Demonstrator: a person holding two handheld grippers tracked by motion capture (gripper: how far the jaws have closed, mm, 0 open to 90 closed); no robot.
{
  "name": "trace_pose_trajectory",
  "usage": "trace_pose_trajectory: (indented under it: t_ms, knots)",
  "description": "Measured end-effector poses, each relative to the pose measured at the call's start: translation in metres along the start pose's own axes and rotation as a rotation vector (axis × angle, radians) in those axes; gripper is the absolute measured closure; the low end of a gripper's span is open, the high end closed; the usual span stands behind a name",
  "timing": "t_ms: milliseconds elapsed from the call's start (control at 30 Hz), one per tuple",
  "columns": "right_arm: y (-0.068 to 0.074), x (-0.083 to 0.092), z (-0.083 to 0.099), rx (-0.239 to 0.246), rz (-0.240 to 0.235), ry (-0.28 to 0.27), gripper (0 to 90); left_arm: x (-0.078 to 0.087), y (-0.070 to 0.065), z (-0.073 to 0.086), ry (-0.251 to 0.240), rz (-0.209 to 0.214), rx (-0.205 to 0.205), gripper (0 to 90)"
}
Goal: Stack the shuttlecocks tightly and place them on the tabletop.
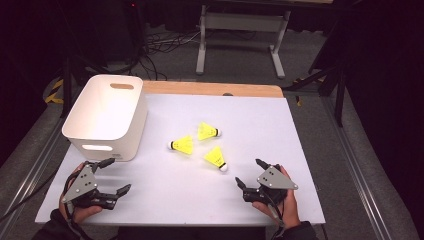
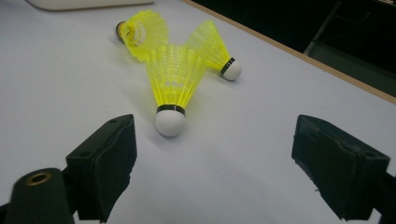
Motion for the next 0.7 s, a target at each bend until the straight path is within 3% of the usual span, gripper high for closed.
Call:
trace_pose_trajectory:
  t_ms: [167,400,567,700]
  knots:
    - [0.001,-0.003,-0.008,-0.016,-0.01,-0.014,15.0,0.007,0.006,0.005,-0.021,-0.003,0.046,6.5]
    - [0.002,-0.016,-0.024,-0.014,-0.055,-0.022,17.5,0.007,0.007,0.006,-0.008,-0.016,0.03,6.2]
    - [-0.003,-0.029,-0.048,-0.037,-0.081,-0.043,18.2,0.014,0.006,0.01,-0.015,-0.028,0.036,6.0]
    - [-0.011,-0.048,-0.068,-0.055,-0.099,-0.013,19.5,0.017,0.006,0.01,-0.025,-0.028,0.04,6.1]
Point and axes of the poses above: each handheld gripper's, and its own axes: x roughly backward along the jaws, z roughly out of its underside, y roughly to its left, the point moved 4 cm from there along -x, roughly forward along the jaws, and after that the axes turned 1 degree about z, right-handed, at the moved point
